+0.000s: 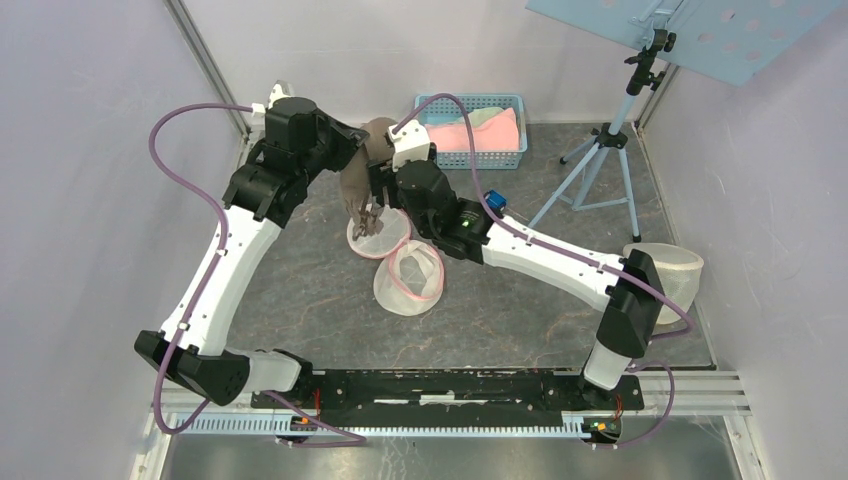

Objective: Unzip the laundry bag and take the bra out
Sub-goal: Pick up the bra from the laundry bag.

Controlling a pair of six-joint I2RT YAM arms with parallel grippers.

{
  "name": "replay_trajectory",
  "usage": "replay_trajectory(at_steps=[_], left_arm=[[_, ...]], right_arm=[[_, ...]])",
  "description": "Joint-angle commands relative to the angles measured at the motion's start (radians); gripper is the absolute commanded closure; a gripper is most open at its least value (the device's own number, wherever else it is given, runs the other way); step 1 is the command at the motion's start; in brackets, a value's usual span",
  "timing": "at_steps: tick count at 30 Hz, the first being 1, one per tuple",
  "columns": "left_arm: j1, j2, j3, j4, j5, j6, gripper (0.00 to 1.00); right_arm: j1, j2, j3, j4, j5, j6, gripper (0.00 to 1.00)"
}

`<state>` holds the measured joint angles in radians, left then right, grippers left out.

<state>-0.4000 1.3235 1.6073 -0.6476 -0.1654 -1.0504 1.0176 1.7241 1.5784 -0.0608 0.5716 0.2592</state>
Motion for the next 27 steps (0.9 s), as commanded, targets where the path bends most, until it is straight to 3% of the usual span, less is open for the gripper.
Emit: replay_trajectory(at_steps=[1,4,9,15,17,20,23,27], left_arm=[[0.013,-0.024,0.013,0.057,0.014,-0.057,0.90],[0.013,-0.024,0.007,0.057,0.031,-0.070,0.91],[0.025,-0.024,0.000,0.046,0.019,-0.073,0.91],[0.028,-0.033,-0.023,0.050,0.040,-0.081,0.91],[0.030,-0.043,-0.041,0.052,0.041,-0.075,0.90],[0.031,-0.063,-0.079,0.067,0.077,-0.057,0.89],[0.030,-0.097,-0.135,0.111,0.143,0.007,0.82],[0.037,-0.171,-0.198,0.175,0.276,0.245,0.64]], right_arm=[[-0.020,-0.006,-0.020,0.011,0.083,0.002,0.25],[-0.030,0.000,-0.013,0.031,0.102,-0.032,0.36],[-0.032,-0.004,-0.014,0.053,0.134,-0.127,0.44],[-0.045,-0.044,-0.085,0.137,0.146,-0.237,0.62],[-0.055,-0.064,-0.096,0.155,0.127,-0.285,0.80],[-0.066,-0.088,-0.107,0.189,0.086,-0.362,0.99],[-0.088,-0.119,-0.124,0.222,0.028,-0.420,1.00],[-0.145,-0.213,-0.208,0.263,-0.187,-0.488,1.00]])
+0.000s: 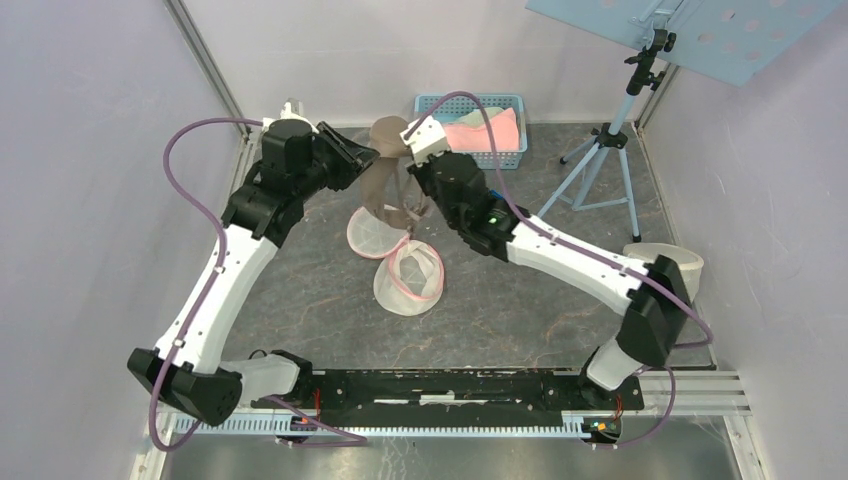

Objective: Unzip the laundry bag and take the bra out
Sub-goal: Pick up the bra from the laundry bag.

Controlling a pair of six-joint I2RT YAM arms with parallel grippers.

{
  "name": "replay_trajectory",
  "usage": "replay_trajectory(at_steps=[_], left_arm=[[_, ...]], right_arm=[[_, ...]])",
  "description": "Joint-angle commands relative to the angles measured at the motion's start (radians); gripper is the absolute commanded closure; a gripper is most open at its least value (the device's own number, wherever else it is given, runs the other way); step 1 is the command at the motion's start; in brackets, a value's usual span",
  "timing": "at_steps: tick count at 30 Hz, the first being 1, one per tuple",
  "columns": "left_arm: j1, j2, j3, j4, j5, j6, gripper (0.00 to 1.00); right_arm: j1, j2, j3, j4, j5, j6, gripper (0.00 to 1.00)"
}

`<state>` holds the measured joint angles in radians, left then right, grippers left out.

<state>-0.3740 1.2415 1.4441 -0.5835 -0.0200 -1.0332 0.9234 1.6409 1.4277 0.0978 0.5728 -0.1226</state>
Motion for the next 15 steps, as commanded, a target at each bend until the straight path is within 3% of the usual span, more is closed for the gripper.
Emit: replay_trajectory(at_steps=[1,7,11,15], left_arm=[[0.017,-0.110,-0.039,0.112,0.174,0.305,0.57],[0.104,-0.206,-0.047,0.085,0.604,0.763,0.01],[0.124,-0.187,-0.028,-0.011,0.806,0.857,0.00],[0.124,-0.120,-0.043,0.018,0.962,0.738,0.00]], right_arm=[[-0.069,-0.154,-0.081,0.115,-0.243,-0.118,1.00],[-0.169,-0.294,-0.250,0.192,-0.630,-0.243,1.00],[-0.195,-0.390,-0.364,0.279,-0.832,-0.399,1.00],[-0.194,-0.494,-0.517,0.413,-1.005,-0.577,1.00]])
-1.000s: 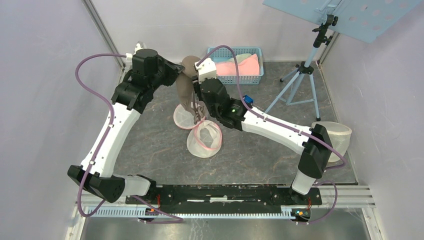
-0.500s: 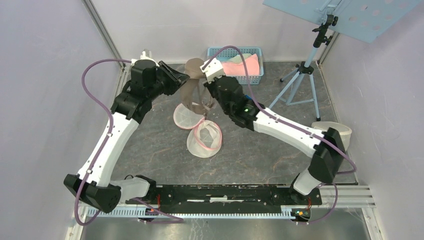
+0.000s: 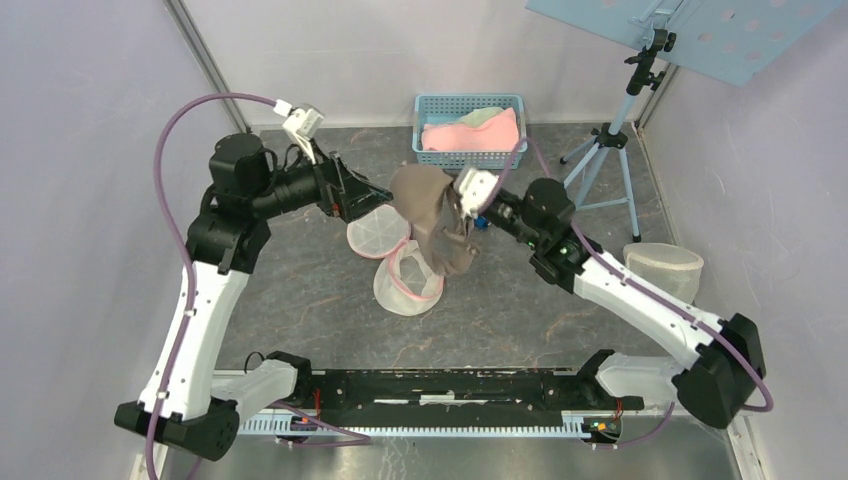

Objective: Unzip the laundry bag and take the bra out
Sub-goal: Pick up the bra from the laundry bag.

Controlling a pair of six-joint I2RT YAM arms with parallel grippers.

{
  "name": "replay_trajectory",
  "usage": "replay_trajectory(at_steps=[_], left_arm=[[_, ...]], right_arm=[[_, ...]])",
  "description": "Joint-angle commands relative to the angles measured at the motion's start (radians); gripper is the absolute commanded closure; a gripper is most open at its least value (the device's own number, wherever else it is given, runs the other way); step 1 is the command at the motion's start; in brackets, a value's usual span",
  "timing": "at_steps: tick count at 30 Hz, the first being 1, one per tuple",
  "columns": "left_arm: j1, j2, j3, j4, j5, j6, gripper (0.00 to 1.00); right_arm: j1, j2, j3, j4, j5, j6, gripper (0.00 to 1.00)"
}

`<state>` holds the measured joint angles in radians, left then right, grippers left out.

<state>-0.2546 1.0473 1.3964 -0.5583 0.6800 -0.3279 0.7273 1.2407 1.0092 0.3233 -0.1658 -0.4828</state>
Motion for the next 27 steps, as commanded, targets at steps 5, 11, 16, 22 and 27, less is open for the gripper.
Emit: replay_trajectory(at_steps=[5,11,16,22,27], left_arm=[[0.005,0.108,-0.087,0.120,0.283,-0.196,0.00],[0.006,0.079,-0.328,0.492,0.342,-0.609,0.00],[-0.027,0.060,-0.456,0.928,0.361,-0.913,0.00],[-0.102,0.078,-0.427,1.032,0.357,-0.952,0.16],[-0.111,0.097,-0.437,1.174,0.368,-1.013,0.52]], right_arm=[[0.003,-0.124,-0.128,0.229,-0.315,-0.278,1.00],[0.003,-0.157,-0.163,0.251,-0.361,-0.372,1.00],[0.006,-0.172,-0.190,0.247,-0.392,-0.426,1.00],[0.019,-0.182,-0.217,0.258,-0.421,-0.447,1.00],[0.026,-0.180,-0.220,0.284,-0.395,-0.437,0.99]])
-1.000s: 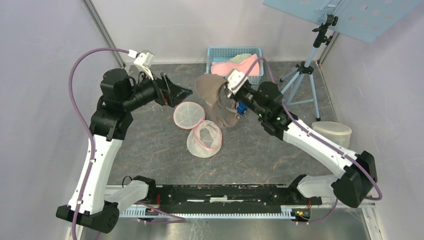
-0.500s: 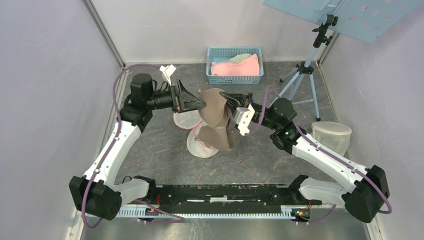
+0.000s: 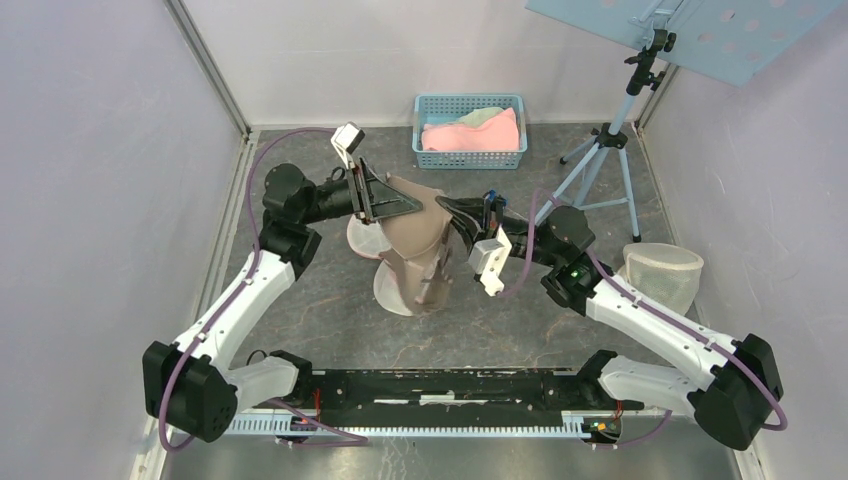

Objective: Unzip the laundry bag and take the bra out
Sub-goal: Pick up the bra from the laundry bag.

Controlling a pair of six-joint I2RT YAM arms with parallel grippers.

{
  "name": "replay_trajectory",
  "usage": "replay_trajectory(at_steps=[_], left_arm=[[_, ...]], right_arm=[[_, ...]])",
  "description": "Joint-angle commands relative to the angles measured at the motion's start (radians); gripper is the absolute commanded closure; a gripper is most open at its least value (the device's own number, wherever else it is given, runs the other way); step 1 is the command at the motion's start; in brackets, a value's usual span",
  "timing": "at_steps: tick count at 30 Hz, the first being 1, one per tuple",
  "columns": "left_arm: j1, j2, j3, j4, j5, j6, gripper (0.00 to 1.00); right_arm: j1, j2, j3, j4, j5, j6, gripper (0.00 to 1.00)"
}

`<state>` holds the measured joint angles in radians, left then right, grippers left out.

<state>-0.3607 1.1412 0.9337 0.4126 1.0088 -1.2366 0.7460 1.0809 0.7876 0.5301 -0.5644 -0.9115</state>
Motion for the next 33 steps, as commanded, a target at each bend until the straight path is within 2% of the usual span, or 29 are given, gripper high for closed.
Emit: replay_trajectory(at_steps=[1,2,4,6,7,10,15,21,23,25,27,30,31,33], left_arm=[[-0.006,0.002,0.023,0.224,0.041,-0.107,0.61],[-0.004,0.002,0.021,0.248,0.042,-0.110,0.71],[-0.002,0.002,0.026,0.332,0.047,-0.125,0.89],[0.003,0.000,0.036,0.409,0.050,-0.136,0.97],[0.004,-0.002,0.044,0.427,0.050,-0.135,0.98],[0.013,-0.008,0.055,0.474,0.043,-0.127,0.98],[0.014,-0.017,0.050,0.496,-0.007,-0.127,0.98],[0.014,-0.009,0.062,0.510,-0.069,-0.170,0.98],[0.015,-0.009,0.071,0.509,-0.065,-0.176,0.98],[0.019,-0.015,0.078,0.495,-0.062,-0.175,0.98],[0.026,-0.024,0.086,0.490,-0.058,-0.176,0.98],[0.025,-0.030,0.095,0.519,-0.051,-0.187,0.98],[0.025,-0.029,0.096,0.526,-0.050,-0.191,0.98],[0.025,-0.026,0.100,0.537,-0.042,-0.190,0.98]], right_arm=[[0.007,-0.022,0.003,0.083,0.016,0.000,0.91],[0.006,-0.024,0.004,0.083,0.024,0.009,0.81],[0.007,-0.032,0.004,0.078,0.041,0.046,0.48],[0.006,-0.043,-0.002,0.061,0.066,0.075,0.29],[0.006,-0.049,-0.009,0.060,0.085,0.099,0.23],[0.007,-0.065,-0.025,0.038,0.135,0.168,0.14],[0.007,-0.069,-0.037,0.047,0.168,0.336,0.13],[0.021,0.025,-0.010,0.070,0.386,0.468,0.08],[0.023,0.047,-0.013,0.088,0.441,0.466,0.12],[0.023,0.067,-0.002,0.095,0.515,0.468,0.24],[0.018,0.071,-0.003,0.093,0.556,0.467,0.42],[-0.002,0.052,-0.036,0.099,0.494,0.462,0.74],[-0.007,0.045,-0.049,0.100,0.455,0.463,0.82],[-0.008,0.032,-0.065,0.100,0.395,0.465,0.89]])
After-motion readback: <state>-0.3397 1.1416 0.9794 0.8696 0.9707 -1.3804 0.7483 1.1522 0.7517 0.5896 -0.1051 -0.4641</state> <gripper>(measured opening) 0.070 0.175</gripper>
